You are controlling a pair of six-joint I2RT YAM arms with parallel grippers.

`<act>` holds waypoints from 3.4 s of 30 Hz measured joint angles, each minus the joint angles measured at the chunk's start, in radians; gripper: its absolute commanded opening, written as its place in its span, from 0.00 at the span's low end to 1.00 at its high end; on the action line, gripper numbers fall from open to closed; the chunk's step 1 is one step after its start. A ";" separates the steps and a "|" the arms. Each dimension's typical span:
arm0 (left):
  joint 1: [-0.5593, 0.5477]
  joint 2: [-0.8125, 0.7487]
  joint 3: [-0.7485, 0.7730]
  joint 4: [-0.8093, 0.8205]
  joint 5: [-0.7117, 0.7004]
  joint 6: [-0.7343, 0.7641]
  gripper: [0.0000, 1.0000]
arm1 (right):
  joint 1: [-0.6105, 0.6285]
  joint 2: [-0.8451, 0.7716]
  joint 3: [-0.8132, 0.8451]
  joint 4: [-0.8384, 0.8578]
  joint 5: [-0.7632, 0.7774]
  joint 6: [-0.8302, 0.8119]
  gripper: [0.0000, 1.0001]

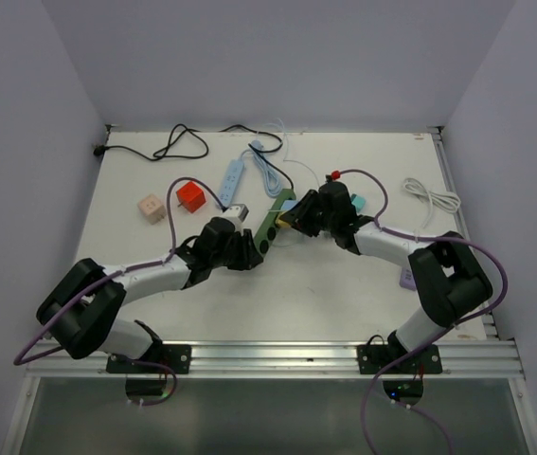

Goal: Pull the plug off the socket

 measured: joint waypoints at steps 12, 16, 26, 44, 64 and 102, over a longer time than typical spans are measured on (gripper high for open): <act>0.124 0.087 -0.073 0.201 0.293 -0.102 0.00 | 0.004 -0.031 -0.063 0.045 0.039 -0.008 0.00; 0.175 0.087 -0.105 0.261 0.376 -0.145 0.00 | 0.010 -0.034 -0.074 0.077 0.035 -0.006 0.00; 0.233 0.150 -0.157 0.417 0.507 -0.237 0.00 | 0.015 -0.038 -0.087 0.096 0.025 -0.008 0.00; 0.094 0.008 -0.032 0.097 0.165 -0.018 0.00 | 0.006 -0.066 -0.006 -0.046 0.052 -0.018 0.00; 0.033 0.021 0.010 0.028 0.068 0.003 0.00 | 0.005 -0.079 -0.030 -0.042 0.072 -0.019 0.00; 0.186 0.047 -0.089 0.217 0.381 -0.135 0.00 | 0.020 -0.130 -0.057 -0.073 0.090 -0.016 0.00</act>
